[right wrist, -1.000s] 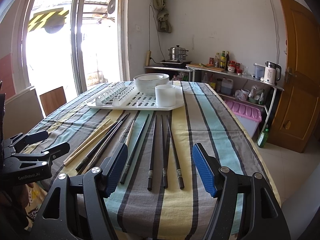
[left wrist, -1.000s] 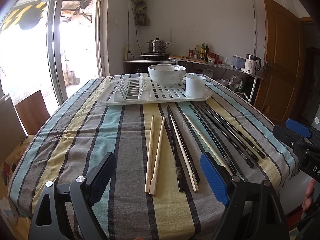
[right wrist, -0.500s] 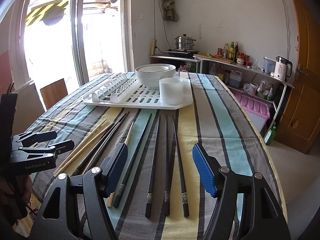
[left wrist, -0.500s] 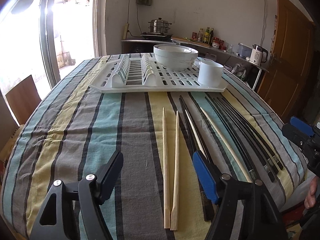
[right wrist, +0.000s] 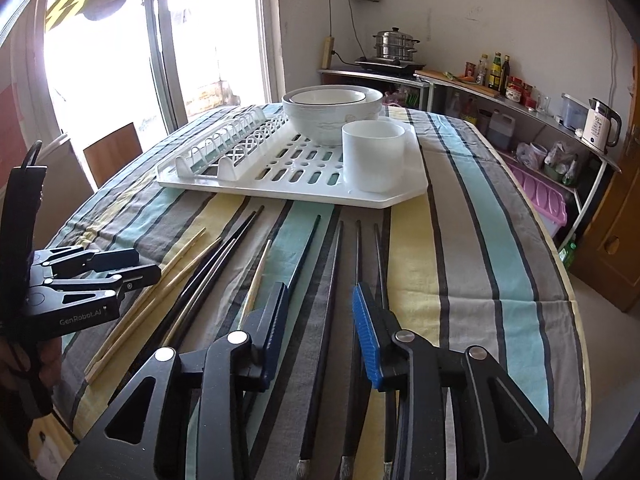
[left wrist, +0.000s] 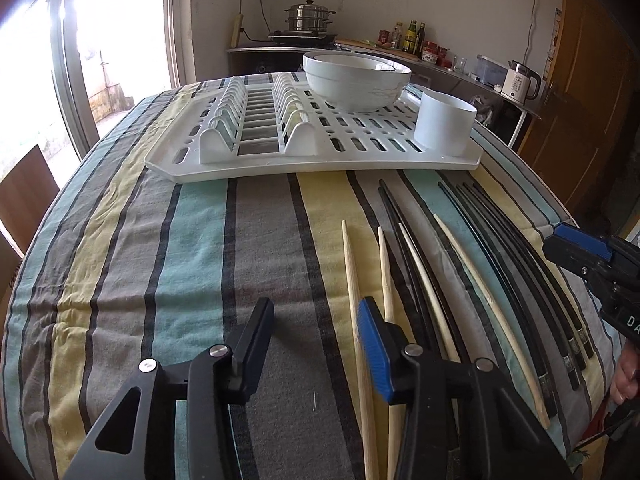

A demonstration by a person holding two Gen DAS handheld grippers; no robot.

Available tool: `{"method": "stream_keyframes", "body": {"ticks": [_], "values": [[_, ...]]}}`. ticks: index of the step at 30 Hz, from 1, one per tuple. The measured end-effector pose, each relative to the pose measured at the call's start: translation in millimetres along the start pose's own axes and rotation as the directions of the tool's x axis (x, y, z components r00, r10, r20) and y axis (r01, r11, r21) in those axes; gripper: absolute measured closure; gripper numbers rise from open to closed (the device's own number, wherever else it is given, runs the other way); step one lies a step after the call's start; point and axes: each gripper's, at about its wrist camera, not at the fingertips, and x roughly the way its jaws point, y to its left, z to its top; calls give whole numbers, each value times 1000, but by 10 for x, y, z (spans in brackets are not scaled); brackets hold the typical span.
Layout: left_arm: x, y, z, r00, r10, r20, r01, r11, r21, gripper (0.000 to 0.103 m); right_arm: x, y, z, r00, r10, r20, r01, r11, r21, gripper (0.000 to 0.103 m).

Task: Organize utensils
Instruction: 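Grasp a light wooden chopstick with the left tool while the right tool grasps a black chopstick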

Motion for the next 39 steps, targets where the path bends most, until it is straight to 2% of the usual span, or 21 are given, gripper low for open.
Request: {"method": "stream_keyframes", "body": {"ticks": [6, 10, 13, 18, 29, 32, 35, 37, 39], "values": [[92, -14, 129, 1000, -15, -21, 16, 1000, 10, 62, 288, -36, 107, 997, -3, -75, 3, 1000, 0, 83], [136, -47, 178, 999, -10, -36, 11, 999, 34, 63, 454, -83, 162, 993, -7, -122, 8, 1000, 3, 84], [166, -68, 213, 999, -11, -46, 13, 999, 43, 66, 523, -89, 209, 991, -8, -136, 8, 1000, -1, 85], [215, -106, 275, 997, -17, -69, 20, 998, 55, 75, 631, -106, 272, 986, 3, -166, -3, 1000, 3, 88], [325, -264, 374, 996, 3, -91, 11, 987, 159, 78, 785, -160, 392, 978, -22, -206, 26, 999, 20, 88], [329, -298, 376, 996, 9, -93, 8, 984, 181, 83, 806, -164, 416, 977, -24, -211, 27, 1000, 14, 88], [317, -312, 364, 996, 19, -88, -2, 983, 186, 95, 822, -151, 429, 976, -30, -214, 31, 1000, -1, 91], [317, -309, 357, 996, 21, -81, -5, 983, 184, 96, 830, -152, 436, 976, -25, -215, 24, 1000, -6, 97], [314, -309, 357, 997, 24, -77, -10, 983, 185, 97, 834, -149, 439, 976, -23, -215, 22, 1000, -8, 97]]}}
